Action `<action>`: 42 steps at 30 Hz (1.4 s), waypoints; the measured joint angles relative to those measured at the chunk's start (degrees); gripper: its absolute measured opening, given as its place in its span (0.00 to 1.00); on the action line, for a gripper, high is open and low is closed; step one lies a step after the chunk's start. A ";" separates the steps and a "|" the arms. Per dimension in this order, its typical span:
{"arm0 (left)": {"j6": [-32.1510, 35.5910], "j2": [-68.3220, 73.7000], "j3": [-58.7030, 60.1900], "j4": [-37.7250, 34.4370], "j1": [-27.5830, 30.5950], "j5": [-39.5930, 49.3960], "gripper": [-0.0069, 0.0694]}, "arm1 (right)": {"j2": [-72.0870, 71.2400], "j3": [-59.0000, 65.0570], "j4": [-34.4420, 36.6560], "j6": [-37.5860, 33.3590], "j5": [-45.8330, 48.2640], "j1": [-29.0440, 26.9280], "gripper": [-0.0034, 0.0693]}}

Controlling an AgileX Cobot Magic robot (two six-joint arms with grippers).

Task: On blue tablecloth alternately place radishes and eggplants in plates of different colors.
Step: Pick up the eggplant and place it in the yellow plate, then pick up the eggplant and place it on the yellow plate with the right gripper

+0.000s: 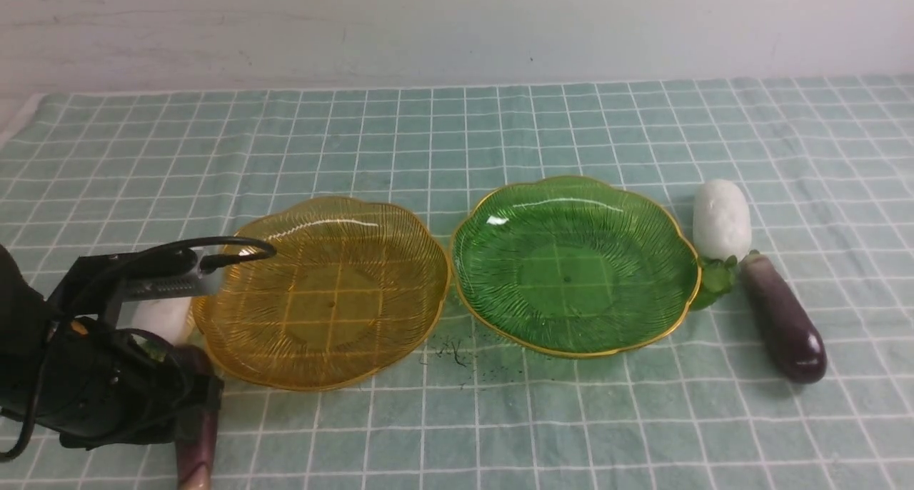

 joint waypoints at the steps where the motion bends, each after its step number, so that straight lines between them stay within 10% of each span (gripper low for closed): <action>1: 0.00 0.22 0.00 0.00 0.00 -0.24 0.64 | 0.66 -0.03 -1.16 0.56 -0.39 0.00 0.03; 4: -0.13 4.13 0.00 0.00 0.00 -2.48 0.86 | 7.14 -0.98 -7.26 5.41 -1.88 0.00 0.03; 9: -1.74 8.90 -0.24 0.00 0.00 -5.20 0.93 | 16.92 -5.06 -11.13 8.39 -2.54 0.00 0.05; 14: -2.00 12.82 -0.50 -0.11 0.00 -5.39 0.76 | 24.57 -9.19 -10.06 8.57 -2.87 0.00 0.17; 18: -2.00 13.79 -1.12 0.46 0.05 -3.26 0.41 | 29.39 -10.91 -7.87 8.57 -3.47 0.00 0.34; 27: -0.82 1.92 -0.66 -5.11 0.05 11.84 0.44 | 40.18 -12.18 -4.36 7.27 -8.84 0.00 0.80; 42: 3.96 -1.96 -17.67 -8.48 0.05 10.71 0.44 | 47.30 -13.31 -3.75 7.91 -8.17 0.00 0.59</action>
